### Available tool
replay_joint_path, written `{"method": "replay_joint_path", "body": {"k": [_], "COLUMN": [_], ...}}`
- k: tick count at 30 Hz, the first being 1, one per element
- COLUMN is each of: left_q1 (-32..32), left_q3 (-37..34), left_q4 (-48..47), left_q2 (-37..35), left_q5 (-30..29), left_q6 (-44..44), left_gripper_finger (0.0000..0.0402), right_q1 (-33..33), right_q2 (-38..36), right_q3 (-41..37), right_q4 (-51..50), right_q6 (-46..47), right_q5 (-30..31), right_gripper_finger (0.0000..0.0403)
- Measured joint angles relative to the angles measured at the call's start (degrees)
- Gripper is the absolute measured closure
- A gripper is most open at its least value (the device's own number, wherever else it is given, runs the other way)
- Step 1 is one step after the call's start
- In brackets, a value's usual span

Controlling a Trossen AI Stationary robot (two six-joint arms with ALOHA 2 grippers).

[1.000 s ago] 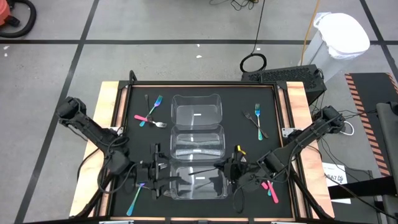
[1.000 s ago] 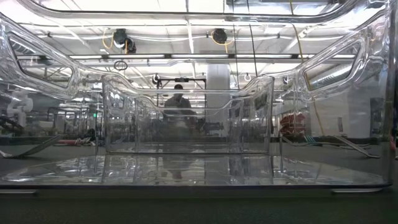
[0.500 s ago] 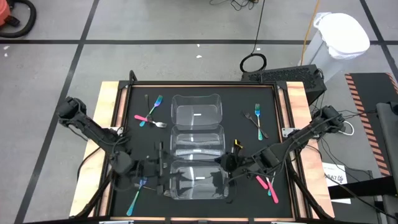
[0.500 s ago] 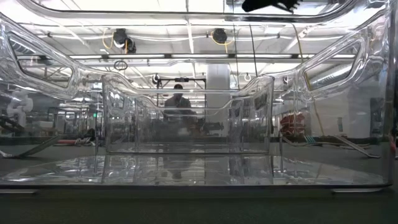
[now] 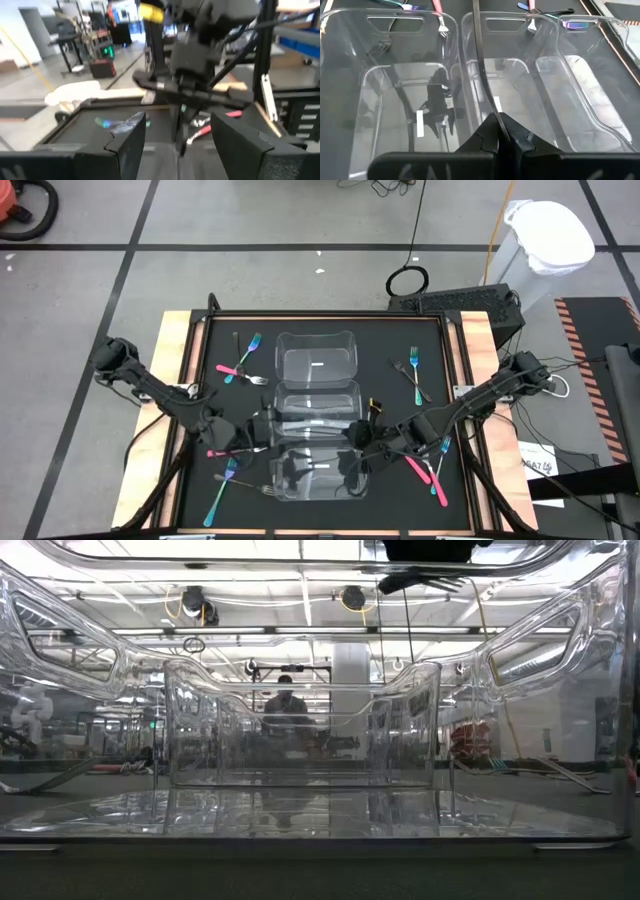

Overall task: Sort silverware by color (type)
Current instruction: Put the middle black fork into the top transparent bin

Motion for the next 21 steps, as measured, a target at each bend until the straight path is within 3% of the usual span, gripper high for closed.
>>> {"method": "replay_joint_path", "body": {"k": [9, 16, 21], "left_q1": [1.9, 2.1, 2.1], "left_q3": [0.0, 0.0, 0.0], "left_q4": [-3.0, -2.8, -2.9], "left_q2": [0.0, 0.0, -0.2], "left_q5": [2.1, 4.7, 4.9], "left_q6": [-1.7, -1.2, 0.3], "left_gripper_finger": [0.0205, 0.0279, 0.0358], "right_q1": [0.0, 0.0, 0.0], "right_q2": [0.0, 0.0, 0.1], "right_q3": [0.0, 0.0, 0.0], "right_q4": [0.0, 0.0, 0.1], "right_q6": [-0.1, -0.1, -0.2], "right_q5": [0.0, 0.0, 0.5], "right_gripper_finger": [0.0402, 0.0403, 0.0403]}}
